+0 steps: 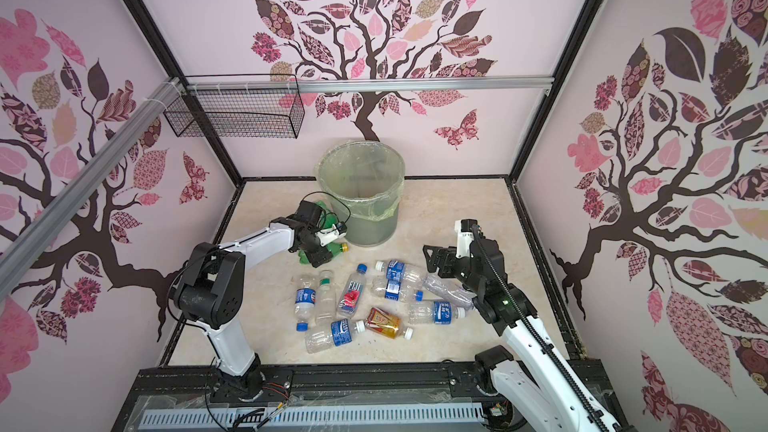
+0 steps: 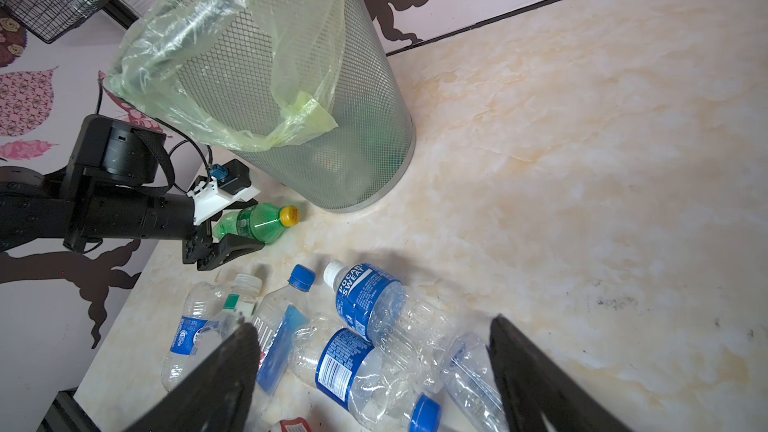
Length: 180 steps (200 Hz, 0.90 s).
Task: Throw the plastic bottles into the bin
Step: 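Grasp the green yellow-capped bottle nearer the robot with the left gripper, then lift the green bottle over the bin and open the left gripper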
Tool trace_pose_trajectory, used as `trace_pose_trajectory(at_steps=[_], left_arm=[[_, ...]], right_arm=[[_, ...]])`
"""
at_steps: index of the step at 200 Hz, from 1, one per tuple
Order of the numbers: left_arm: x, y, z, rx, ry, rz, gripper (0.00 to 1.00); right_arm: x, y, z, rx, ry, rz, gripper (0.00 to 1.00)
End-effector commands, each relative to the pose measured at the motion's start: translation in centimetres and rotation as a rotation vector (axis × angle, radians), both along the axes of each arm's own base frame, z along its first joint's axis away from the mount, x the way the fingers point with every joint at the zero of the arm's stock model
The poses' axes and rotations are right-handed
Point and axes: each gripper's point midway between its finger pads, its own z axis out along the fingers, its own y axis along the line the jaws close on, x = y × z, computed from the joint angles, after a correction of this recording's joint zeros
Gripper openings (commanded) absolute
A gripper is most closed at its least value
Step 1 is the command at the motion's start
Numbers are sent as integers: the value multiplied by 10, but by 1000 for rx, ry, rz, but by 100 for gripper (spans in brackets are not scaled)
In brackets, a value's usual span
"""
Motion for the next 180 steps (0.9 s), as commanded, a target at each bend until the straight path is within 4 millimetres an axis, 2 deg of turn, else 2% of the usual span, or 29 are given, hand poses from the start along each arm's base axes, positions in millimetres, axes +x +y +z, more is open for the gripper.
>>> trace_pose_trajectory(at_steps=[1,38,90,141,180], left_arm=[[10,2,-2,-6,-12,27,77],[9,6,-7,15,5,49,77],[5,9,4,20,-13,59,70],[5,15,37,3,-100,104,66],[-11,21,59,-16,-129,136,66]], right_arm=[[2,-3,4,-7,-20,-14,88],[2,-3,4,-4,-29,-15,88],[0,-7,8,-2,-53,-30,88],[-1,-7,12,7,-83,-27,87],[-1,-4,12,11,-85,-15,87]])
